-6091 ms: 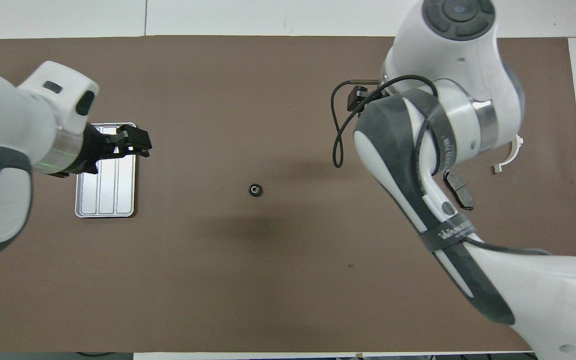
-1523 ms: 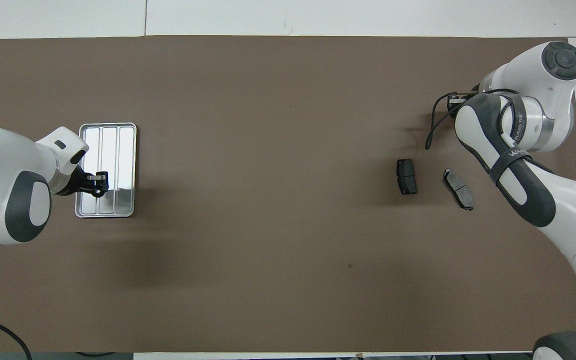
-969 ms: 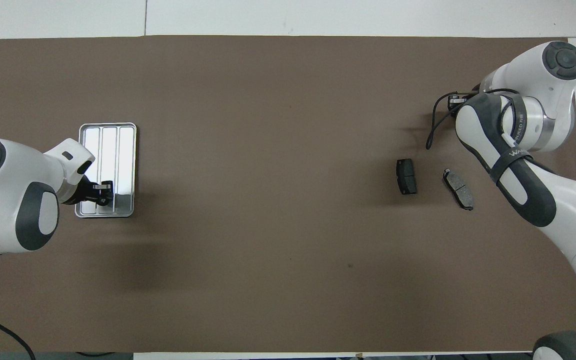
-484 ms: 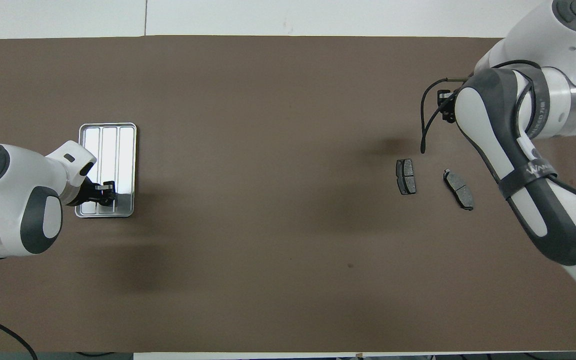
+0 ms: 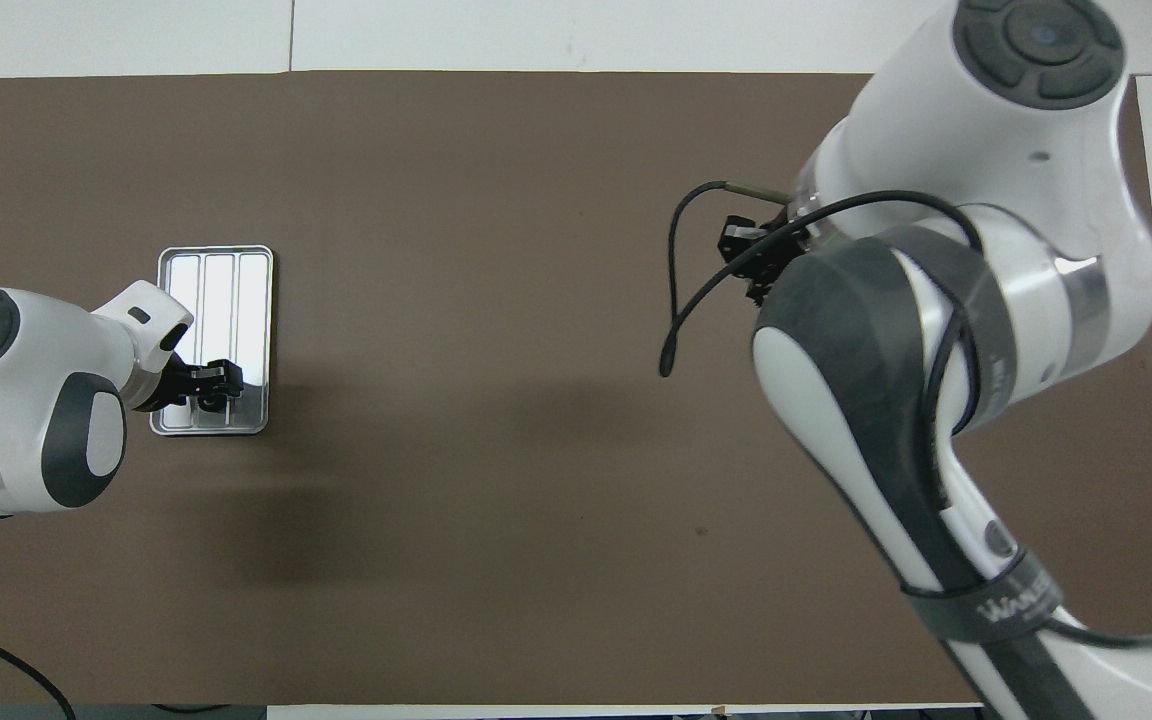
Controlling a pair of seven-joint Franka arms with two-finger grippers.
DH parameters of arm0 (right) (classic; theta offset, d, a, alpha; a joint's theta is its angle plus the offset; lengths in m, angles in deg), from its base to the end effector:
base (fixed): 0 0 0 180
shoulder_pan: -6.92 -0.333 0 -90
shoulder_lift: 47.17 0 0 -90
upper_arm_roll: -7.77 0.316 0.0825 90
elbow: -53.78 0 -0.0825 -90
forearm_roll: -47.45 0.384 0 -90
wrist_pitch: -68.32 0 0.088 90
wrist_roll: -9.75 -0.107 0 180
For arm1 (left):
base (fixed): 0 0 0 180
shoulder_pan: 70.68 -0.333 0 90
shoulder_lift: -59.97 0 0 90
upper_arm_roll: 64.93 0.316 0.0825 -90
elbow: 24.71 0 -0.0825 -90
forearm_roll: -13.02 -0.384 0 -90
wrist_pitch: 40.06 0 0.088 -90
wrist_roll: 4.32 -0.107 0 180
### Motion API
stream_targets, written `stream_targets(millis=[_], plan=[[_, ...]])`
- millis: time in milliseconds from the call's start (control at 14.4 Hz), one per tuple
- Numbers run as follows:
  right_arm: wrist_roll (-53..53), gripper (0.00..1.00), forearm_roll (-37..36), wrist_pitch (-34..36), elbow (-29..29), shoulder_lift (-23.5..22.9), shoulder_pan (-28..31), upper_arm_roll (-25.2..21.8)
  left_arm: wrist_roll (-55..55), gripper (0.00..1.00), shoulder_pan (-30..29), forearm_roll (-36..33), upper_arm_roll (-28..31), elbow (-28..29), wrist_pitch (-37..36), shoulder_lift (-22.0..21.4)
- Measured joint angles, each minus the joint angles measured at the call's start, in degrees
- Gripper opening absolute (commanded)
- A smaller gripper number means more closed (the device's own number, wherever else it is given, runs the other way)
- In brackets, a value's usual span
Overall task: Pick bearing gear from pile to tray
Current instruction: 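Release the part in the tray while the right gripper grasps another part, then carry the second part mid-table while the left gripper moves toward it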
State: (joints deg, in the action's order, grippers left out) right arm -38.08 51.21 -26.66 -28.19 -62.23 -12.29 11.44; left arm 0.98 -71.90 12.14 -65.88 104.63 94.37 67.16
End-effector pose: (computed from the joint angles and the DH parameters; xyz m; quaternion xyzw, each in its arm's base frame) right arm 0.5863 0.2492 0.5421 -0.9745 0.2201 0.0381 0.0232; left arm 0.5295 0.0027 0.3041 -0.9989 -0.0432 0.0181 0.0051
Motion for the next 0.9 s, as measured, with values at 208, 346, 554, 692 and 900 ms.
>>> stream_targets(millis=[208, 346, 554, 692, 900], plan=[[-14.36, 0.00, 1.09, -4.94, -0.51, -0.84, -6.40, 0.85, 0.01, 1.00, 0.06, 0.03, -0.28, -3.24, -1.17, -0.47], [-20.69, 0.00, 1.10, -8.86, -0.86, -2.62, -10.16, 0.91, 0.01, 1.00, 0.16, 0.03, -0.50, -6.57, -3.70, -0.97], [-25.95, 0.00, 1.09, -15.03, -1.37, -7.14, -13.35, 0.87, 0.02, 1.00, 0.90, 0.03, -0.79, -8.91, -5.35, -1.47], [-28.02, 0.00, 0.83, -18.29, -1.52, -10.24, -14.45, 0.81, 0.25, 1.00, 1.97, 0.04, -0.90, -8.96, -5.74, -1.46], [-34.11, 0.00, -3.47, -25.00, -1.94, -16.39, -17.53, 0.81, 1.83, 1.00, 2.29, 0.05, -0.76, -8.96, -5.78, -1.46]])
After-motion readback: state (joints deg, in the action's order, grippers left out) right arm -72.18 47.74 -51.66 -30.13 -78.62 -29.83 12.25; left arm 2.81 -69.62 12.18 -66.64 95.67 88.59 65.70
